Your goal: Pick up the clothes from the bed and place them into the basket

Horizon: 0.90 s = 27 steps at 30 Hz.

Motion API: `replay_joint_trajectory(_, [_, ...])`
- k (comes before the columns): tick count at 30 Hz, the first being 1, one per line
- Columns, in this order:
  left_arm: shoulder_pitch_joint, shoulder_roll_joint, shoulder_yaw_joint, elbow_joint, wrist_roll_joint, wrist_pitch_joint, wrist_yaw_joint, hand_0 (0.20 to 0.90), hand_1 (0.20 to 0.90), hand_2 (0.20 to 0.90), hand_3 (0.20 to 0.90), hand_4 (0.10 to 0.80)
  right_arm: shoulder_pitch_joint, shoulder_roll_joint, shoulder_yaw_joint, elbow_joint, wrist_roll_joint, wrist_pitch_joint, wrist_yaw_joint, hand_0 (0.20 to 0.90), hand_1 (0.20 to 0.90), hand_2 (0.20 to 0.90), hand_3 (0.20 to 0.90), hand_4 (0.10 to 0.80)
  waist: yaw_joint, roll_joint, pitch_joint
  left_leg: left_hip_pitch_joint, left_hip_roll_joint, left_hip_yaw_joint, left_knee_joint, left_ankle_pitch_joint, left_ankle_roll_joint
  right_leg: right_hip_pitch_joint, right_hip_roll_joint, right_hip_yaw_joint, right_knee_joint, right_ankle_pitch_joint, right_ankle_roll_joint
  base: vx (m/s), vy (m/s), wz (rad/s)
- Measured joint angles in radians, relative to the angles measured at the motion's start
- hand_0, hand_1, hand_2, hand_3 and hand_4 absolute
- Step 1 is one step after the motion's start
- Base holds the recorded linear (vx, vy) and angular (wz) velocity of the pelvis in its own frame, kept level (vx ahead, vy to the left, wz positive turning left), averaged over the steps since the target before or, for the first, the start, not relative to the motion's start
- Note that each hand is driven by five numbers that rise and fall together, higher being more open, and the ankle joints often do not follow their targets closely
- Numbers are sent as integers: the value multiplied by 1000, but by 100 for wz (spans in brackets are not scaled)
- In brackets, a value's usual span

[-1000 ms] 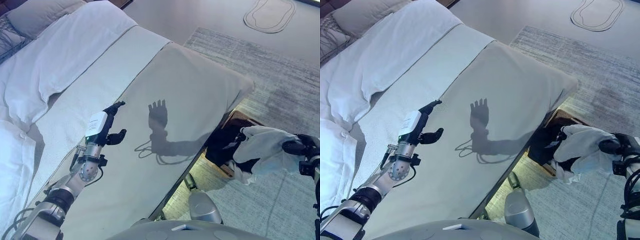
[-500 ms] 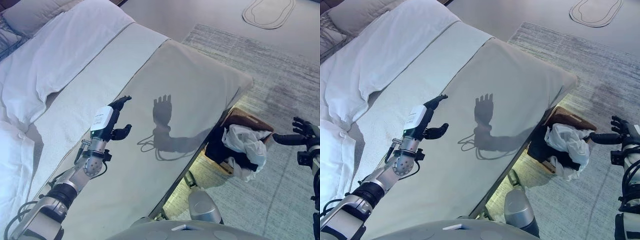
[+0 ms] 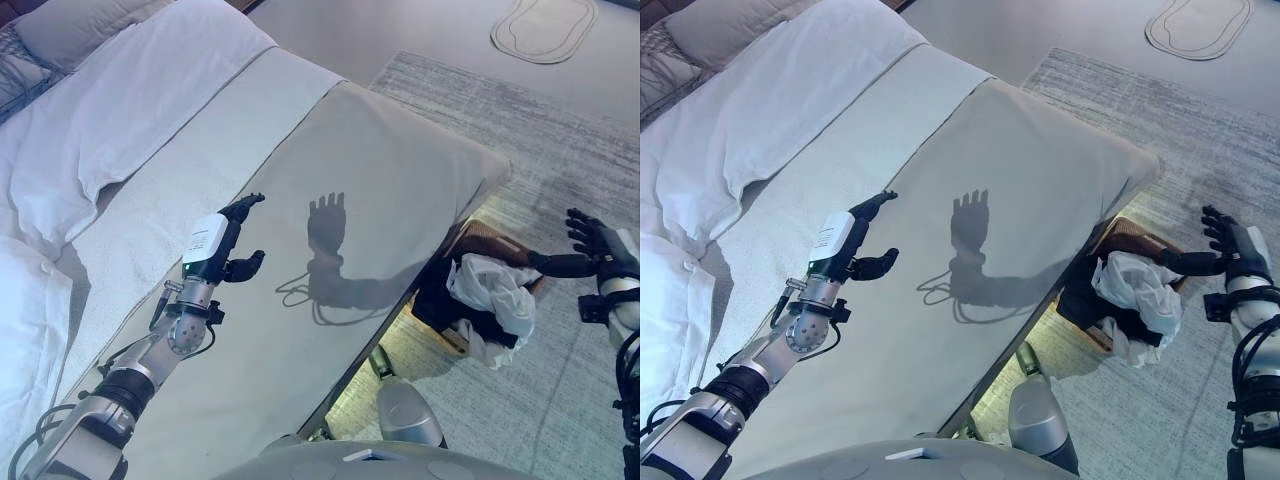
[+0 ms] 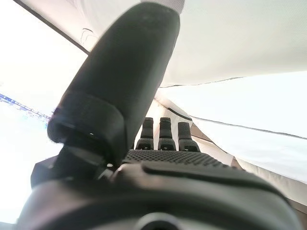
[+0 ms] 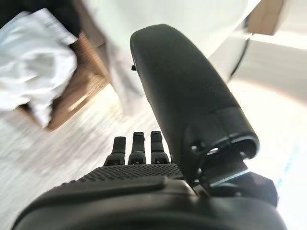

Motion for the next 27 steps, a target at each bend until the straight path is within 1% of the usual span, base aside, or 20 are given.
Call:
replay_joint_trajectory(1, [11, -13, 4, -6, 1, -2, 0, 900, 900, 900, 900, 800, 25, 31, 9, -33, -22, -7, -31, 900, 900, 900, 900, 800, -1, -3, 0, 9, 3, -11, 1, 1, -2, 11, 1, -7, 0, 0, 0, 24, 6, 22])
replay_joint_trajectory(4, [32, -28, 4, -6, 4, -5, -3, 900, 900, 900, 900, 800, 45, 66, 72, -77, -89, -15, -52, 900, 900, 900, 900, 800, 8, -9, -3, 9, 3, -30, 0, 2, -3, 19, -1, -24, 0, -1, 0, 26, 5, 19])
replay_joint_trajectory(5, [45, -39, 8, -4, 12, -7, -3, 900, 900, 900, 900, 800, 48, 86, 90, -90, -114, -15, -67, 900, 900, 900, 900, 800, 22, -13, -5, 6, 3, -35, 0, 3, -5, 21, -3, -29, 0, -1, 0, 29, -1, 14])
replay_joint_trajectory(7, [79, -77, 24, -3, 31, -10, -4, 900, 900, 900, 900, 800, 72, 126, 126, -118, -166, -16, -100, 900, 900, 900, 900, 800, 38, -28, -12, 6, 4, -60, 0, 12, -9, 34, -4, -51, 0, -1, 0, 19, 1, 33])
replay_joint_trajectory(9, [104, -90, 28, -3, 54, -15, -4, 900, 900, 900, 900, 800, 89, 156, 149, -129, -210, -17, -125, 900, 900, 900, 900, 800, 57, -47, -23, 6, 6, -80, 0, 19, -10, 41, -5, -69, 0, -1, -1, 17, 9, 34])
replay_joint_trajectory(10, [126, -95, 34, -2, 68, -20, -4, 900, 900, 900, 900, 800, 89, 178, 170, -130, -236, -17, -146, 900, 900, 900, 900, 800, 76, -62, -33, 1, 8, -93, 0, 23, -10, 44, -7, -81, 0, -1, -1, 17, 11, 22])
replay_joint_trajectory(11, [138, -100, 38, 2, 76, -21, -3, 900, 900, 900, 900, 800, 91, 193, 182, -130, -255, -18, -162, 900, 900, 900, 900, 800, 84, -73, -39, 1, 9, -97, 0, 24, -11, 44, -6, -84, 0, -1, -1, 25, 18, 29])
replay_joint_trajectory(14, [172, -107, 41, 54, 117, -20, 2, 900, 900, 900, 900, 800, 92, 253, 256, -129, -307, -27, -218, 900, 900, 900, 900, 800, 129, -122, -69, -5, 13, -133, 1, 38, -18, 53, -6, -117, -1, -1, -1, 44, 25, 31])
replay_joint_trajectory(15, [178, -109, 44, 65, 123, -20, 2, 900, 900, 900, 900, 800, 92, 258, 270, -129, -317, -32, -224, 900, 900, 900, 900, 800, 139, -128, -74, -5, 13, -137, 1, 39, -18, 54, -6, -121, -1, -1, -1, 50, 33, 19])
replay_joint_trajectory(17, [230, -122, 79, 86, 137, -20, 9, 900, 900, 900, 900, 800, 92, 295, 311, -129, -342, -44, -240, 900, 900, 900, 900, 800, 166, -147, -91, -5, 14, -149, 1, 41, -16, 61, -10, -133, -1, -2, -1, 49, 43, 16])
replay_joint_trajectory(21, [281, -129, 107, 87, 138, -20, 10, 900, 900, 900, 900, 800, 111, 328, 343, -125, -371, -52, -241, 900, 900, 900, 900, 800, 197, -151, -95, -6, 6, -181, 1, 51, -8, 75, -20, -163, -1, -2, -1, 43, 41, 23])
replay_joint_trajectory(23, [296, -132, 122, 87, 136, -19, 10, 900, 900, 900, 900, 800, 122, 329, 359, -124, -392, -52, -234, 900, 900, 900, 900, 800, 214, -151, -98, -8, 3, -185, 0, 51, -7, 76, -22, -165, -1, -2, -1, 32, 18, 11])
replay_joint_trajectory(25, [318, -143, 157, 85, 134, -19, 10, 900, 900, 900, 900, 800, 141, 334, 374, -125, -428, -52, -231, 900, 900, 900, 900, 800, 224, -149, -108, -16, 0, -195, 0, 52, -6, 77, -28, -177, -1, -2, -1, 21, 6, 14])
replay_joint_trajectory(27, [334, -143, 169, 85, 134, -18, 9, 900, 900, 900, 900, 800, 164, 334, 386, -125, -442, -51, -229, 900, 900, 900, 900, 800, 229, -150, -121, -17, 0, -208, 0, 55, -4, 80, -31, -189, -1, -2, -1, 25, 12, 18])
